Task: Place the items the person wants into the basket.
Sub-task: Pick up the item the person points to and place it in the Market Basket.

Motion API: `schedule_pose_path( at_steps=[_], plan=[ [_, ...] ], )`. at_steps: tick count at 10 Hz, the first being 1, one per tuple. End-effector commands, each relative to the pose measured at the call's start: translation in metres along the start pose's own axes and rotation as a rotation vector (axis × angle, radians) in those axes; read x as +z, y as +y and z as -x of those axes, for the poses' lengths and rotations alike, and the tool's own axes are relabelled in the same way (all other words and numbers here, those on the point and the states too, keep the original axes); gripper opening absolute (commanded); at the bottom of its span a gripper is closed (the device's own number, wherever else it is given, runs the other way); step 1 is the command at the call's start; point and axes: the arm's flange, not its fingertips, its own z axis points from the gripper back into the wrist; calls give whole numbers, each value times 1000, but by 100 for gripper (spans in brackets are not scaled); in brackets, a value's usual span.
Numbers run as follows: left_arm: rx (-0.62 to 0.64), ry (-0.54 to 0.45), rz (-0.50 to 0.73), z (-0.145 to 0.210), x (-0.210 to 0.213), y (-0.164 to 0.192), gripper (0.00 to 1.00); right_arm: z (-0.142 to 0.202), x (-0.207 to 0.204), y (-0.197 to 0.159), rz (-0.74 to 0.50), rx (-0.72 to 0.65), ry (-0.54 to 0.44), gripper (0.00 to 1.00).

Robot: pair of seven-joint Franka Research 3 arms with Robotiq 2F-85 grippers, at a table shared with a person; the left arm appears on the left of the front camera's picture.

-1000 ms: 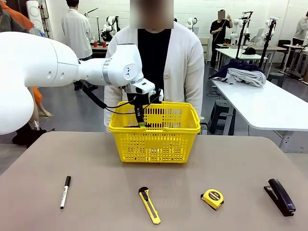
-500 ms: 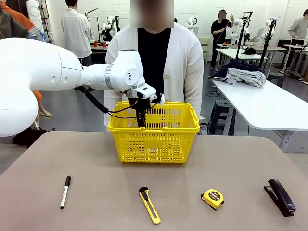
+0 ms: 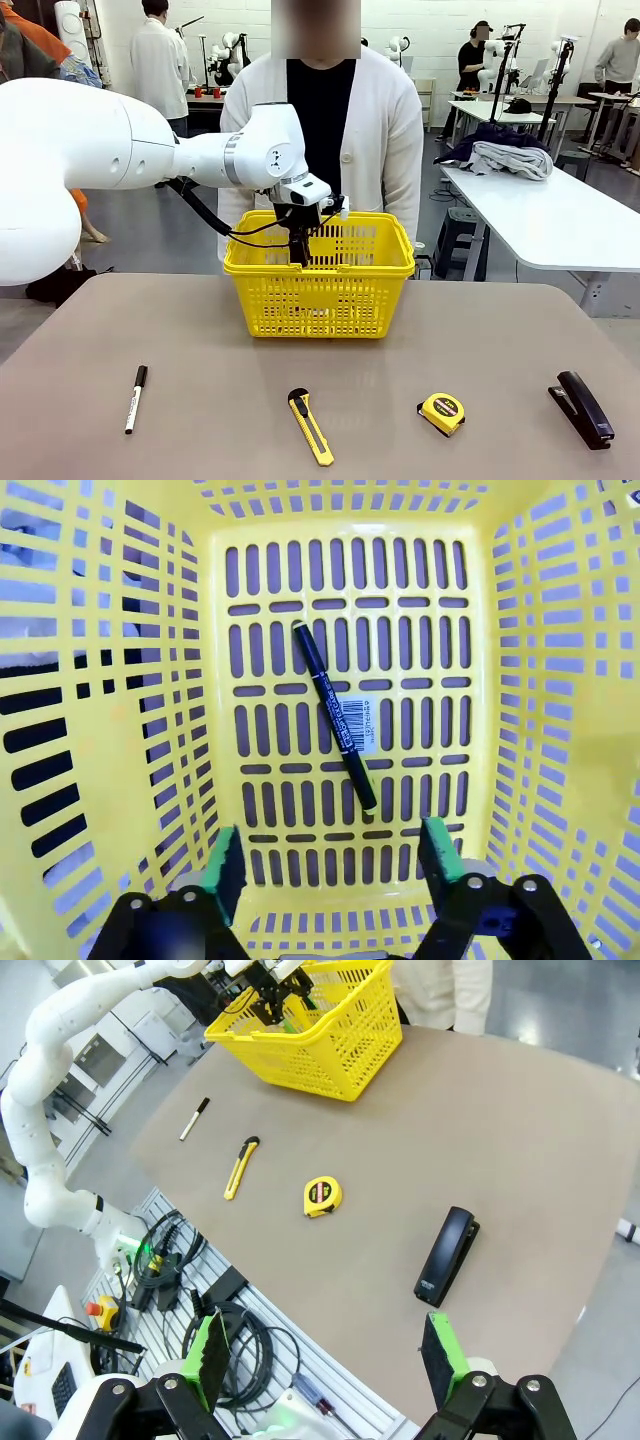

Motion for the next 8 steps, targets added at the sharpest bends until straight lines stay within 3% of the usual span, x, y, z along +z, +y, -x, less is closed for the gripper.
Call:
schedule_pose_path(
  at_steps=[1,6,8],
  plan=[
    [-16,-1,0,0,3,5,100,0,-2,-1,-20,12,-24,100],
    [-34,30,4,0,15,-1,100,0,-2,-1,-20,12,-24,100],
    [-42,52,-1,6,62,-40,100,0,-2,-1,-20,12,-24,100]
  ],
)
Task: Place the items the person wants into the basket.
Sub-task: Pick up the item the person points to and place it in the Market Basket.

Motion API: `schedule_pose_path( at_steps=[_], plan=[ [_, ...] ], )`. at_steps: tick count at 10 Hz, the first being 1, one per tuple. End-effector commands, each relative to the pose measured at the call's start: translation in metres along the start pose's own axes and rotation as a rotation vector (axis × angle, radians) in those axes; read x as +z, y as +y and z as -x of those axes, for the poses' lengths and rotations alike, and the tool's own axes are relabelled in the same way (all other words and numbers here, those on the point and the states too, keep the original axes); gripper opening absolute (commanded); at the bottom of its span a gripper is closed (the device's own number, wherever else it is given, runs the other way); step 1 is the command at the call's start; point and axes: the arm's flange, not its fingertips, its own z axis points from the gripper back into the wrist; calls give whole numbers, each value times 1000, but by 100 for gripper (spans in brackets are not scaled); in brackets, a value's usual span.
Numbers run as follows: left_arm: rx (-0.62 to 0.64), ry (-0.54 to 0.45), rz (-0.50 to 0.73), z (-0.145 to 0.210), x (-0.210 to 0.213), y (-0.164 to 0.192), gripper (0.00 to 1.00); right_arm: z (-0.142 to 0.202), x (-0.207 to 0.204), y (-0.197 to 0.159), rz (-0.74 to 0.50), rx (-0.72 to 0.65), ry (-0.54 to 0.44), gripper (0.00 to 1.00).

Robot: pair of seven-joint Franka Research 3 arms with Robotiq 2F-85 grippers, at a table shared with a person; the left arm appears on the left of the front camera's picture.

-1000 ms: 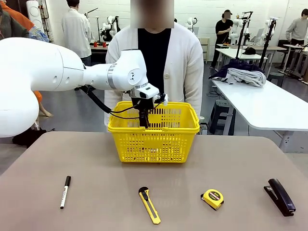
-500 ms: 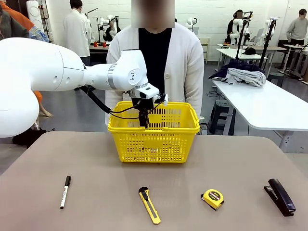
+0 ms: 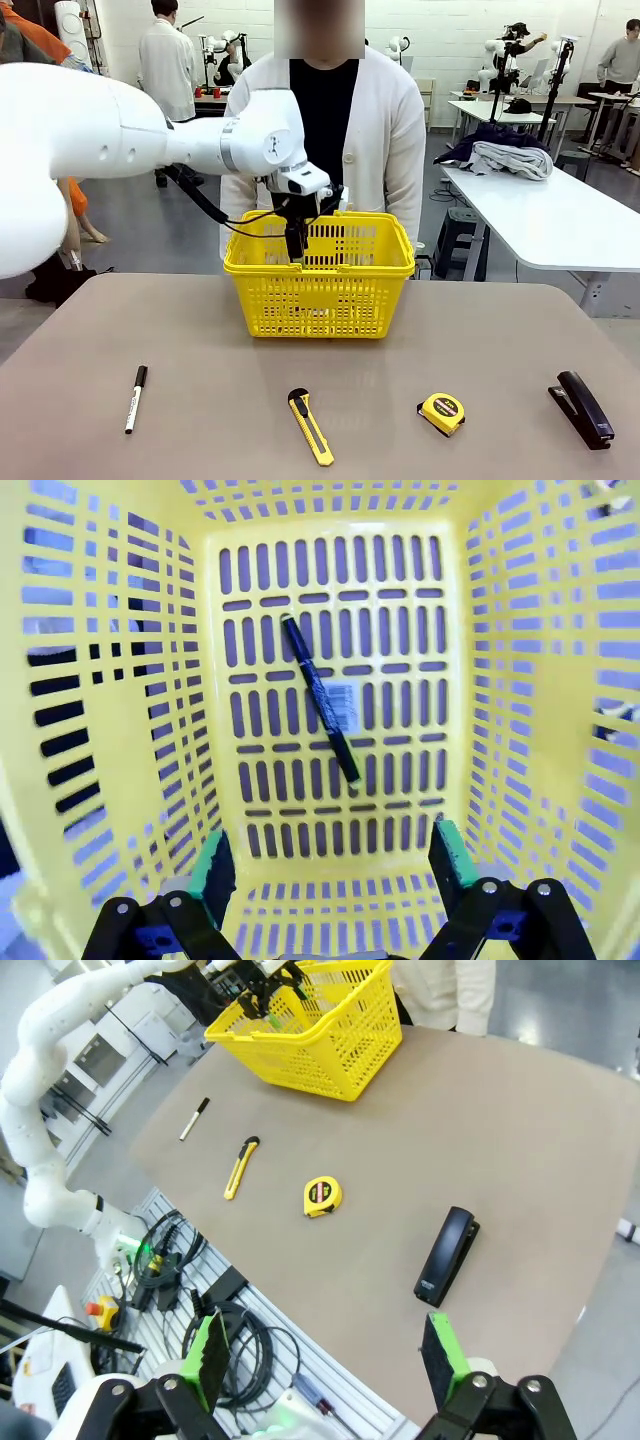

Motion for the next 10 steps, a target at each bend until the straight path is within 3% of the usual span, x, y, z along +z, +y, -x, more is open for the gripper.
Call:
schedule_pose_path(
  at_steps=[1,4,6,8,10],
  plan=[
    [-19,31,-32,15,67,-55,100,0,-2,-1,-20,12,-25,100],
    [42,-6,-60,80,149,-120,100,0,-2,-1,-20,12,-25,100],
    [102,-109,-101,156,191,-174,100,0,-2,-1,-20,12,-25,100],
    [156,-212,-154,232,208,-214,100,0,-2,-1,-20,12,-25,100],
    [232,-266,-144,302,201,-223,100,0,-2,-1,-20,12,-25,100]
  ],
)
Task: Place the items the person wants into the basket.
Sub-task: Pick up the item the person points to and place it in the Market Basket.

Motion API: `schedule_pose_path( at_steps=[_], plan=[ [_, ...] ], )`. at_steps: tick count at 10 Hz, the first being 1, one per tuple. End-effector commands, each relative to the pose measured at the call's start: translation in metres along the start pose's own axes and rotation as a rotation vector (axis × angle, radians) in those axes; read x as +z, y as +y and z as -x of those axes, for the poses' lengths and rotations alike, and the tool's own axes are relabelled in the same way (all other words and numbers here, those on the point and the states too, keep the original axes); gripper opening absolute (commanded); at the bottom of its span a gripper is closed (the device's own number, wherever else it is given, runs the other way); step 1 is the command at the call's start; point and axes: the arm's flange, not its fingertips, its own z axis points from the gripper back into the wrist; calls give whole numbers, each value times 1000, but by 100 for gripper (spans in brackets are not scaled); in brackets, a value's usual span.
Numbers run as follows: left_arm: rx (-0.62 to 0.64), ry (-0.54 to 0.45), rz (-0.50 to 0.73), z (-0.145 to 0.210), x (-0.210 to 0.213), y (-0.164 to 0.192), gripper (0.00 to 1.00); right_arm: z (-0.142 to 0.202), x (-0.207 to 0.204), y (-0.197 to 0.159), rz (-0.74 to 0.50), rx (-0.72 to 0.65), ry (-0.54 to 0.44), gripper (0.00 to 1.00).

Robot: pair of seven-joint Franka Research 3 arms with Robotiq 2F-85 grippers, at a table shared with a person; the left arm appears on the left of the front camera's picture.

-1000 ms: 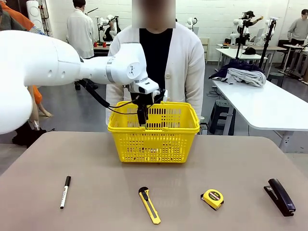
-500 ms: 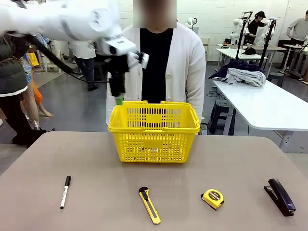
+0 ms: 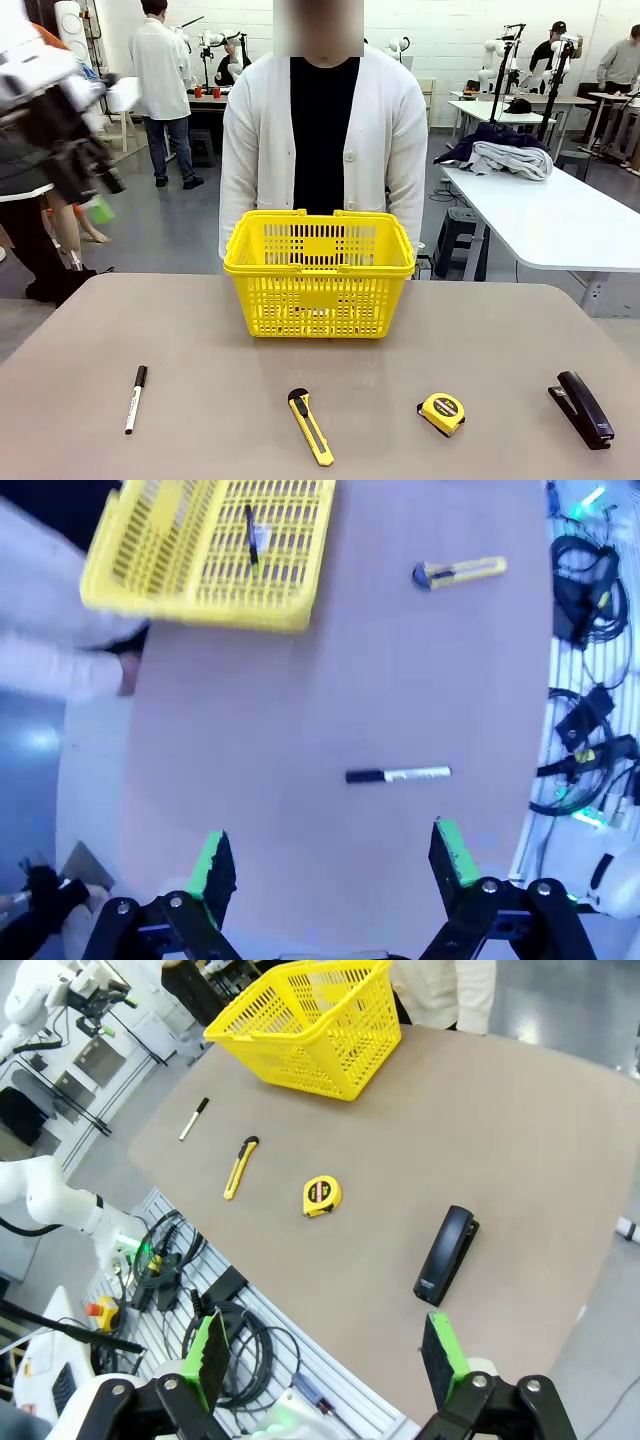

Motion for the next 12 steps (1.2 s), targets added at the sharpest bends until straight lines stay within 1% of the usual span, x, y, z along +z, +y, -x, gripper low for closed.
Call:
schedule_pose_path(
  at_steps=[1,3,5,6,12],
  plan=[
    [38,-56,-2,40,-9,9,100,0,-2,0,-21,15,-25,100],
    [83,-101,3,80,-1,18,100,0,-2,0,-21,15,-25,100],
    [117,-107,11,98,4,18,100,0,-2,0,-21,15,-25,100],
    [110,-67,5,92,0,15,100,0,-2,0,-21,15,-25,100],
    [110,-67,5,92,0,15,100,0,-2,0,-21,15,-25,100]
  ],
)
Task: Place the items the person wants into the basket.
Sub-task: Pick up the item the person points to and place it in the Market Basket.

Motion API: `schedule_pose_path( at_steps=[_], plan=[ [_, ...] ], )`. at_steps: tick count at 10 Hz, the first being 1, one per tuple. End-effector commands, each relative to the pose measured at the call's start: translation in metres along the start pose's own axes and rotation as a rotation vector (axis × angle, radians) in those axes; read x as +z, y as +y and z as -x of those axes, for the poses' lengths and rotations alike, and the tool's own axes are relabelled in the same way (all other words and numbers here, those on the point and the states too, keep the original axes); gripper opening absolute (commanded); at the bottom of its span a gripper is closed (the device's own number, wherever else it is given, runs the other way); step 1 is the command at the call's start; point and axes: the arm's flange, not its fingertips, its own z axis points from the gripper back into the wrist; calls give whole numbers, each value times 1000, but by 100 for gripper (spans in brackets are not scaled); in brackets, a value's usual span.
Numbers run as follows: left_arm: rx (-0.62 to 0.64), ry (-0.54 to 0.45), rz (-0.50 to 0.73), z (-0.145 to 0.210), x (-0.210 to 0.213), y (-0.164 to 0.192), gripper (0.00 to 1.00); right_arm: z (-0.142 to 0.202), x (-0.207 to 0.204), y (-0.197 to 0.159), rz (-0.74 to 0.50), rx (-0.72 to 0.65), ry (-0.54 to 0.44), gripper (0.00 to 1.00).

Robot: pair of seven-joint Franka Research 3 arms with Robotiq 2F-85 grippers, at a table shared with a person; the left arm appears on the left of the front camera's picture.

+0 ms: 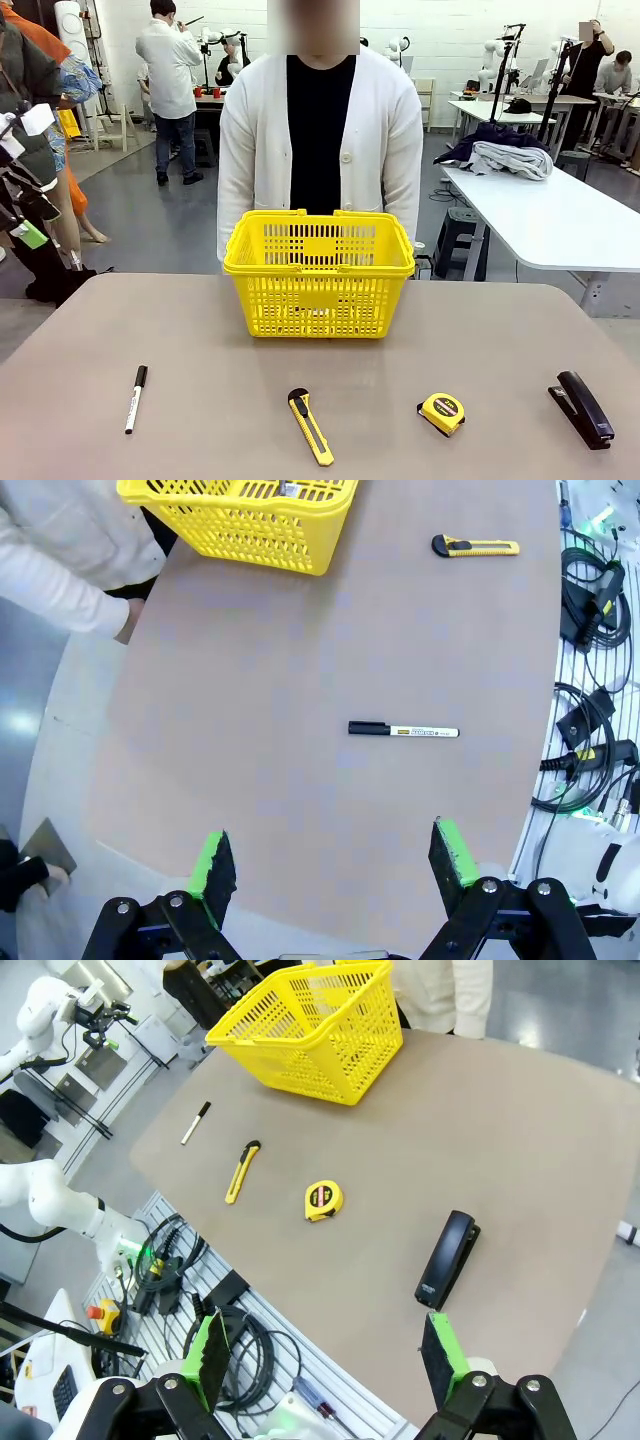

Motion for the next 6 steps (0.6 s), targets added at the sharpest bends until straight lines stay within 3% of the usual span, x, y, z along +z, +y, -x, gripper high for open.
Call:
schedule_pose_path(
  at_steps=[1,2,3,6],
  plan=[
    [0,0,0,0,0,0,100,1,-2,0,-17,14,-15,100],
    [-32,-195,146,25,22,6,100,1,-2,0,-17,14,-15,100],
    [-46,-305,199,53,39,10,100,1,-2,0,-17,14,-15,100],
    [-94,-589,208,116,74,3,100,1,-2,0,-17,14,-15,100]
  ],
)
